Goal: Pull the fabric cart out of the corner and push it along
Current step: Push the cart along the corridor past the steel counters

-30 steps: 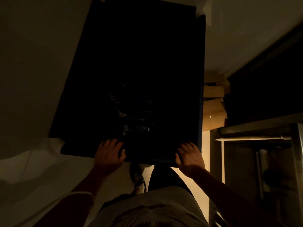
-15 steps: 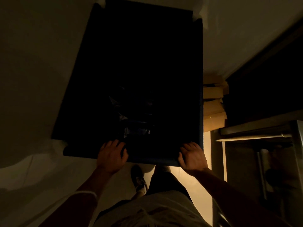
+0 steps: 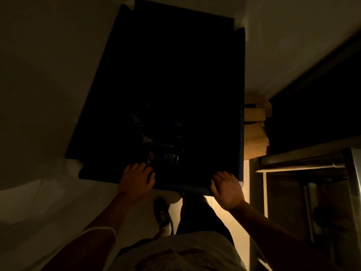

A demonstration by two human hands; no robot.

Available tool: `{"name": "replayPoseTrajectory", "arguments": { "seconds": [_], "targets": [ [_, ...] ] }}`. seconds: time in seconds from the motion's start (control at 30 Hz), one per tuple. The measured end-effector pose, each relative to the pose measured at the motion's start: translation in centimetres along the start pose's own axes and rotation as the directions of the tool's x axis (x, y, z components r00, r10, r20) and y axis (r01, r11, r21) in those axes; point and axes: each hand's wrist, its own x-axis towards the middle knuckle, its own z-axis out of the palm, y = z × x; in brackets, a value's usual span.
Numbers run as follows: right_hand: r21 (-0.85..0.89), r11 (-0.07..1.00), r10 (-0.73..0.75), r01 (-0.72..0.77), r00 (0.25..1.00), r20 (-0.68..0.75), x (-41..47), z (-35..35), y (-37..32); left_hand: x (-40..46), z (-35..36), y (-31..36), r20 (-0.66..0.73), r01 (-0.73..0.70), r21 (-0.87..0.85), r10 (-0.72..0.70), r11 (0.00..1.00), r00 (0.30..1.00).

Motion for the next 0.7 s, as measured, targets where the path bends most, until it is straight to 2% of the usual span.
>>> {"name": "replayPoseTrajectory", "arguments": {
  "seconds": [0.1, 0.17, 0.27, 0.4, 0.47, 0.7],
  "targets": [
    [0.05, 0.994, -0.094, 0.093, 0.995, 0.035, -0.8, 0.5, -1.0, -1.0, 0.1, -0.8, -0.012, -0.139, -0.046, 0.138, 0.989, 0.99],
    [0.024, 0.995, -0.101, 0.101, 0.995, 0.023, -1.3, 0.7, -1.1, -1.9, 0.2, -1.5, -0.009, -0.169, -0.044, 0.169, 0.985, 0.986],
    [-0.014, 0.994, -0.111, 0.111, 0.994, 0.015, -1.3, 1.0, -0.8, -2.8, 0.5, -1.7, 0.005, -0.121, -0.033, 0.121, 0.992, 0.993],
    [-0.013, 0.98, -0.196, 0.196, 0.972, -0.128, -1.6, 2.2, -0.3, -3.1, 1.2, -1.3, 0.03, -0.067, -0.024, 0.068, 0.997, 0.997],
    [0.012, 0.978, -0.202, 0.206, 0.967, -0.155, -1.7, 2.4, -0.2, -3.4, 1.5, -1.2, 0.04, -0.051, -0.033, 0.052, 0.998, 0.998],
    [0.091, 0.981, -0.166, 0.172, 0.984, -0.07, -1.9, 1.6, -0.9, -3.6, 0.7, -0.8, 0.05, -0.036, -0.042, 0.038, 0.998, 0.998]
  ]
}}
